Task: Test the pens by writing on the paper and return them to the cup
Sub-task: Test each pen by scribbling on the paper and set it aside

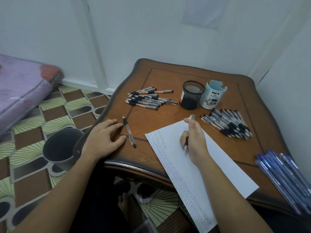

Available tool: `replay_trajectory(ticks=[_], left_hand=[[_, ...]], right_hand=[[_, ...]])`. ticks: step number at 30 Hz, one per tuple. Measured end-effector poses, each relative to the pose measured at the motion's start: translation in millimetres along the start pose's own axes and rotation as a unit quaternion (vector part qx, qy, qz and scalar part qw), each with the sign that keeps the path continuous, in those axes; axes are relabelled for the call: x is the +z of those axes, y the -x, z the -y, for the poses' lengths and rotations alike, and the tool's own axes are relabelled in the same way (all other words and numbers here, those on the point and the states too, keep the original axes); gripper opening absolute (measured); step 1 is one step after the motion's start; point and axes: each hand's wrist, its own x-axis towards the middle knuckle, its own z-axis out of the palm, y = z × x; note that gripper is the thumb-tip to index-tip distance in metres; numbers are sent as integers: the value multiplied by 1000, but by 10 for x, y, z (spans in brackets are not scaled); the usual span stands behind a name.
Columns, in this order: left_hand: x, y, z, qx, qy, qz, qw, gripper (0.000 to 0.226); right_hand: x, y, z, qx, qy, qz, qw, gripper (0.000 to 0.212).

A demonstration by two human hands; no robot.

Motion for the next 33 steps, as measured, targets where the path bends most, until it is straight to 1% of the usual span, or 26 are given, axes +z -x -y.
replay_trajectory(ticks=[6,9,11,14,17,18,19,20,21,22,23,24,25,27,28,30,33], left_hand=[[-10,7,-16,2,1,2,1000,78],[-19,6,-24,1,-1,6,1000,78],[-30,4,-28,1,-1,8,1000,79],[-40,12,-40,3,-2,4,1000,79],[-46,19,-48,3,-1,1,1000,79],[-47,20,-50,4,-2,2,1000,79],[-48,20,-50,5,-2,1,1000,79],[-49,19,-47,6,-2,0,1000,79],[-49,19,-45,7,-2,-2,1000,79],[-49,16,-43,8,-2,-2,1000,78],[-49,15,-40,9,-4,-1,1000,78],[-47,13,-39,9,-6,0,1000,78],[-45,12,-38,8,-7,-2,1000,78],[-40,9,-34,7,-5,-4,1000,78],[-38,9,-33,6,-5,-4,1000,78],[-38,6,-33,6,-8,-1,1000,78],[-38,4,-32,5,-8,-1,1000,79]], right_hand=[[52,2,24,-15,7,-15,1000,24],[75,13,61,10,26,-4,1000,30],[71,-15,85,34,15,2,999,29],[33,-53,139,67,-51,17,996,23],[-81,-75,251,90,-191,23,977,20],[-152,-103,284,81,-217,17,973,20],[-224,-138,319,63,-220,8,973,21],[-305,-189,340,32,-178,-8,983,21],[-386,-238,357,-7,-83,-28,996,20],[-478,-304,353,-46,48,-52,996,21],[-570,-375,348,-78,179,-72,978,23],[-657,-454,340,-96,287,-85,949,26],[-734,-526,343,-98,369,-94,919,31],[-859,-634,375,-79,476,-106,869,40],[-911,-686,385,-72,508,-109,852,42],[-972,-767,392,-76,555,-108,821,41],[-923,-792,423,-97,638,-101,757,37]])
